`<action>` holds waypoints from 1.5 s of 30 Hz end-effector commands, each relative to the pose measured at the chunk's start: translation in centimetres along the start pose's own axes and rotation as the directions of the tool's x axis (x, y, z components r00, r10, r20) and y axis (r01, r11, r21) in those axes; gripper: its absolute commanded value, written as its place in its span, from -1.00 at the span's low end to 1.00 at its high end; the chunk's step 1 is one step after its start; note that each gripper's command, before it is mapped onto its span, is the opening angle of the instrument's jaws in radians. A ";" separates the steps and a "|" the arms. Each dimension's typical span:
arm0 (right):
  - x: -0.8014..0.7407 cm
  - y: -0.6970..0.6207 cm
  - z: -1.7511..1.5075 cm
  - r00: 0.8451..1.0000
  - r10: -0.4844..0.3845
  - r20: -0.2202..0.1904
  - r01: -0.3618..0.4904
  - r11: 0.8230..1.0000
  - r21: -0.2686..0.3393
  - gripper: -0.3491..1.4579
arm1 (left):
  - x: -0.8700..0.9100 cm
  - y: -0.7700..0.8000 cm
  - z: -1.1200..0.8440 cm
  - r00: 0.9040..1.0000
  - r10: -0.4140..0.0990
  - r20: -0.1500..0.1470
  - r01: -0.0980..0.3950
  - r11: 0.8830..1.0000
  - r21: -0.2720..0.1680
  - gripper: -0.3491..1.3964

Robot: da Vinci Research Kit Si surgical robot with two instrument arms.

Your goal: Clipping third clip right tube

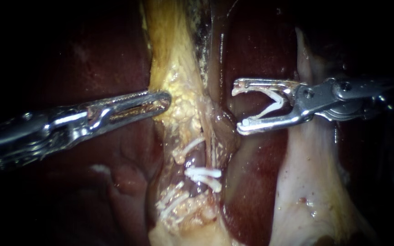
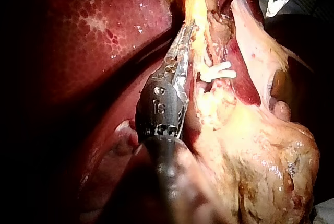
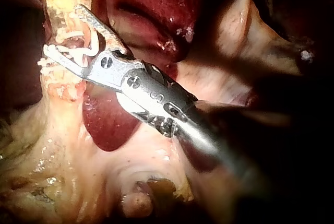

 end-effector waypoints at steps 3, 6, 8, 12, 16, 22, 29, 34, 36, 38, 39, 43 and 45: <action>-0.03 -0.01 0.01 1.000 0.015 0.000 -0.015 1.000 0.001 -0.01 | 0.00 0.00 -0.02 1.000 0.000 0.000 0.000 1.000 0.000 -1.00; -0.16 -0.08 0.09 0.997 0.082 -0.003 -0.082 0.997 0.001 -0.01 | -0.05 0.02 -0.08 1.000 0.000 -0.004 0.000 1.000 0.006 -1.00; -0.33 -0.13 0.19 0.987 0.158 0.003 -0.158 0.987 0.000 -0.01 | -0.11 0.06 -0.18 1.000 -0.001 -0.007 0.001 1.000 0.007 -1.00; -0.72 -0.21 0.45 0.948 0.316 0.027 -0.316 0.948 0.021 -0.01 | -0.25 0.17 -0.46 1.000 -0.007 0.009 0.007 1.000 -0.010 -1.00; -1.09 -0.24 0.74 0.919 0.385 0.082 -0.388 0.922 0.021 -0.01 | -0.35 0.24 -0.71 0.999 -0.015 0.031 0.016 1.000 -0.019 -1.00; -1.47 -0.17 0.98 0.887 0.443 0.132 -0.446 0.895 -0.001 -0.01 | -0.41 0.14 -0.89 0.999 -0.024 0.045 0.025 0.999 -0.021 -1.00; -1.63 -0.07 0.88 0.861 0.484 0.155 -0.486 0.874 -0.030 -0.01 | -0.43 0.02 -0.97 0.998 -0.031 0.053 0.032 0.999 -0.020 -1.00; -1.62 -0.03 0.84 0.855 0.496 0.151 -0.496 0.867 -0.045 -0.01 | -0.45 -0.02 -1.02 0.998 -0.028 0.057 0.029 0.999 -0.018 -1.00; -1.62 -0.02 0.87 0.855 0.497 0.150 -0.496 0.867 -0.046 -0.01 | -0.46 -0.03 -1.03 0.998 -0.028 0.057 0.030 0.999 -0.018 -1.00; -1.62 -0.01 0.92 0.852 0.502 0.148 -0.501 0.864 -0.050 -0.01 | -0.45 -0.04 -1.04 0.998 -0.029 0.060 0.030 0.999 -0.018 -1.00; -1.62 -0.01 0.94 0.852 0.502 0.147 -0.501 0.864 -0.051 -0.01 | -0.45 -0.04 -1.04 0.998 -0.029 0.060 0.030 0.999 -0.018 -1.00; -1.62 -0.01 1.05 0.846 0.512 0.145 -0.510 0.858 -0.056 -0.01 | -0.45 -0.04 -1.04 0.998 -0.030 0.060 0.031 0.999 -0.018 -1.00; -1.62 -0.01 1.08 0.841 0.523 0.142 -0.519 0.852 -0.062 -0.02 | -0.45 -0.04 -1.04 0.998 -0.030 0.060 0.031 0.999 -0.018 -1.00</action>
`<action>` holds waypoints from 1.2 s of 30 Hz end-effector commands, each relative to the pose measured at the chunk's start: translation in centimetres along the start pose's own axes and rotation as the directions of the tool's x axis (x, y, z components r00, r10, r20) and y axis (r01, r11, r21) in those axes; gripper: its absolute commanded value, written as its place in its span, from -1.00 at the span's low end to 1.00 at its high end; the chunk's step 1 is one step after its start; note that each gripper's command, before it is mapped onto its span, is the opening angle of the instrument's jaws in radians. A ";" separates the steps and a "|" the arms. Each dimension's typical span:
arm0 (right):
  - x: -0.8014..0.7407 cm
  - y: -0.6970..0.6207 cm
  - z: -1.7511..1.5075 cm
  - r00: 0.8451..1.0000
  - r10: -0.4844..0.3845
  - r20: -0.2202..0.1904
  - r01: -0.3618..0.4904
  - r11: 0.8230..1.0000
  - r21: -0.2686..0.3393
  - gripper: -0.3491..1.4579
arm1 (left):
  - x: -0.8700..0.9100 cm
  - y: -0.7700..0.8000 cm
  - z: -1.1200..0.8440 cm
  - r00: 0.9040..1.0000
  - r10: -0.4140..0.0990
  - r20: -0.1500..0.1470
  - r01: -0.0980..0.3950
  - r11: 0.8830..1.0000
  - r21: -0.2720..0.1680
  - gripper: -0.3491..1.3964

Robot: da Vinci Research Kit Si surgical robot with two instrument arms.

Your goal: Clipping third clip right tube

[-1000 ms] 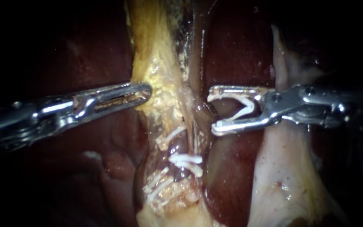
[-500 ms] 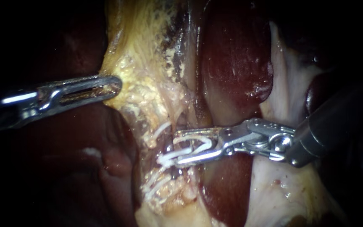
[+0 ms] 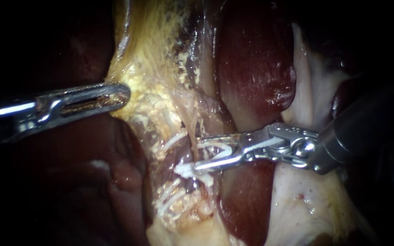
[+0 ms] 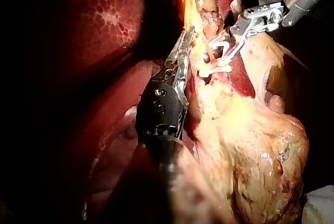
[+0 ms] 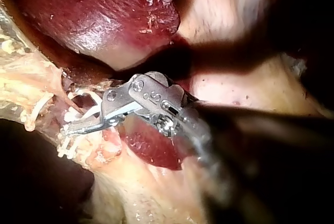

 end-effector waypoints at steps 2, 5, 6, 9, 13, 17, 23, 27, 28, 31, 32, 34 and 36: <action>0.00 0.00 0.04 1.000 0.001 0.000 -0.001 1.000 0.002 -0.03 | 0.00 0.00 0.00 1.000 0.000 0.000 0.000 1.000 0.000 -1.00; 0.00 0.00 0.08 1.000 0.001 -0.001 -0.001 1.000 0.000 -0.04 | 0.00 0.00 0.00 1.000 0.000 0.000 0.000 1.000 0.000 -1.00; 0.01 0.00 0.09 1.000 0.001 0.001 -0.001 1.000 0.002 -0.04 | 0.00 0.00 0.00 1.000 0.000 0.000 0.000 1.000 0.000 -1.00; 0.01 -0.01 0.13 1.000 0.007 0.000 -0.007 1.000 0.001 -0.05 | 0.00 0.00 0.00 1.000 0.000 0.000 0.000 1.000 0.000 -1.00; 0.02 -0.02 0.15 1.000 0.008 0.001 -0.008 1.000 0.003 -0.10 | 0.00 0.00 0.01 1.000 0.000 0.000 0.000 1.000 0.000 -1.00; 0.02 -0.01 0.14 1.000 0.014 0.002 -0.014 1.000 0.006 -0.44 | 0.00 0.00 0.01 1.000 0.000 0.000 0.000 1.000 0.000 -1.00; 0.02 -0.02 0.08 0.997 0.073 -0.010 -0.073 0.997 -0.025 -1.00 | 0.00 0.00 0.01 1.000 0.000 0.000 0.000 1.000 0.000 -1.00; 0.00 -0.02 0.10 0.997 0.071 -0.010 -0.072 0.997 -0.026 -1.00 | 0.00 0.00 0.01 1.000 0.000 0.000 0.000 1.000 0.000 -1.00; 0.00 -0.02 0.11 0.997 0.071 -0.010 -0.071 0.997 -0.026 -1.00 | 0.00 0.00 0.01 1.000 0.000 0.000 0.000 1.000 0.000 -1.00; -0.01 -0.01 0.11 0.997 0.076 -0.010 -0.077 0.997 -0.026 -1.00 | 0.00 0.00 0.01 1.000 0.000 0.000 0.000 1.000 0.000 -1.00; -0.01 -0.01 0.11 0.997 0.076 -0.010 -0.076 0.997 -0.026 -1.00 | 0.00 -0.01 0.01 1.000 0.000 0.000 0.000 1.000 0.000 -1.00; -0.02 -0.01 0.11 0.997 0.082 -0.010 -0.082 0.996 -0.026 -1.00 | 0.00 -0.01 0.01 1.000 0.000 0.000 0.000 1.000 0.000 -1.00; -0.03 -0.01 0.11 0.996 0.087 -0.010 -0.087 0.996 -0.026 -1.00 | 0.00 -0.01 0.01 1.000 0.000 0.000 0.000 1.000 0.000 -1.00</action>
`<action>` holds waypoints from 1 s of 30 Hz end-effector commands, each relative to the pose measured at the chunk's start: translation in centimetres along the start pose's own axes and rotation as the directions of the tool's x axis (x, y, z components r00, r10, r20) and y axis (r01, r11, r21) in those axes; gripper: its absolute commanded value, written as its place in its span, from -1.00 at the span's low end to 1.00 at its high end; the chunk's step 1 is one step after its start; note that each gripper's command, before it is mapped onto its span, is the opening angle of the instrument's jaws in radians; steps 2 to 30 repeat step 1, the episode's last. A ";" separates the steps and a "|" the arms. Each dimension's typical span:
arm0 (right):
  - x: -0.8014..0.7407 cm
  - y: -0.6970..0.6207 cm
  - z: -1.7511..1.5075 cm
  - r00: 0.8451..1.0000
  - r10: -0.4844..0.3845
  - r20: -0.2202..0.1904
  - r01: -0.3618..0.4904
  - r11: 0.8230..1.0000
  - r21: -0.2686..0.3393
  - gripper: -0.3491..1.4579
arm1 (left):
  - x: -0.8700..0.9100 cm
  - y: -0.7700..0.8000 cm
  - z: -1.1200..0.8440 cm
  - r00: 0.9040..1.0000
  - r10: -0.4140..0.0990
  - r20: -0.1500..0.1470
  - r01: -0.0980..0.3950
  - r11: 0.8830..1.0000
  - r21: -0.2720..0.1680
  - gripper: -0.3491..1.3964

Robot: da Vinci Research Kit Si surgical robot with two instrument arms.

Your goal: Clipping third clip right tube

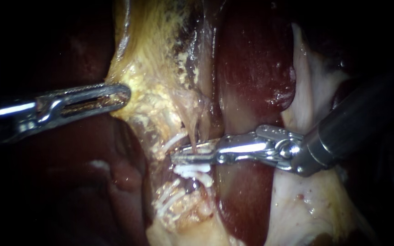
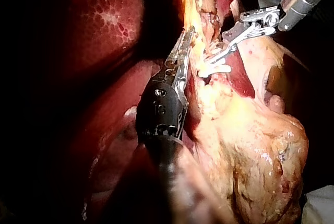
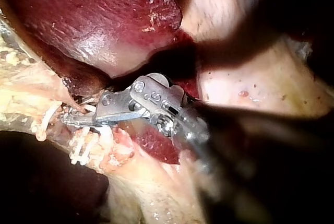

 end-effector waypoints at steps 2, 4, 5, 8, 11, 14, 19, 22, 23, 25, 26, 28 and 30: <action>0.00 0.00 0.01 1.000 0.001 0.000 -0.001 1.000 0.001 -1.00 | 0.00 0.00 0.00 1.000 0.000 0.000 0.000 1.000 0.000 -1.00; 0.00 0.00 0.01 1.000 0.001 0.000 -0.001 1.000 0.001 -1.00 | 0.00 0.00 0.00 1.000 0.000 0.000 0.000 1.000 0.000 -1.00; 0.00 0.00 0.01 1.000 0.001 0.000 -0.001 1.000 0.001 -1.00 | 0.00 0.00 0.00 1.000 0.000 0.000 0.000 1.000 0.000 -1.00; 0.00 0.00 0.01 1.000 0.001 0.000 -0.001 1.000 0.001 -1.00 | 0.00 0.00 0.00 1.000 0.000 0.000 0.000 1.000 0.000 -1.00; 0.00 0.00 0.01 1.000 0.001 0.000 -0.001 1.000 0.001 -1.00 | 0.00 0.00 0.00 1.000 0.000 0.000 0.000 1.000 0.000 -1.00; 0.00 0.00 0.01 1.000 0.001 0.000 -0.001 1.000 0.001 -1.00 | 0.00 0.00 0.00 1.000 0.000 0.000 0.000 1.000 0.000 -1.00; 0.00 0.00 0.01 1.000 0.001 0.000 -0.001 1.000 0.001 -1.00 | 0.00 0.00 0.00 1.000 0.000 0.000 0.000 1.000 0.000 -1.00; 0.00 0.00 0.01 1.000 0.001 0.000 -0.001 1.000 0.001 -1.00 | 0.00 0.00 0.00 1.000 0.000 0.000 0.000 1.000 0.000 -1.00; 0.00 0.00 0.01 1.000 0.001 0.000 -0.001 1.000 0.001 -1.00 | 0.00 0.00 0.00 1.000 0.000 0.000 0.000 1.000 0.000 -1.00; 0.00 0.00 0.01 1.000 0.001 0.000 -0.001 1.000 0.001 -1.00 | 0.00 0.00 0.00 1.000 0.000 0.000 0.000 1.000 0.000 -1.00; 0.00 0.00 0.01 1.000 0.001 0.000 -0.001 1.000 0.001 -1.00 | 0.00 0.00 0.00 1.000 0.000 0.000 0.000 1.000 0.000 -1.00; 0.00 0.00 0.01 1.000 0.001 0.000 -0.001 1.000 0.001 -1.00 | 0.00 0.00 0.00 1.000 0.000 0.000 0.000 1.000 0.000 -1.00; 0.00 0.00 0.01 1.000 0.001 0.000 -0.001 1.000 0.001 -1.00 | 0.00 0.00 0.00 1.000 0.000 0.000 0.000 1.000 0.000 -1.00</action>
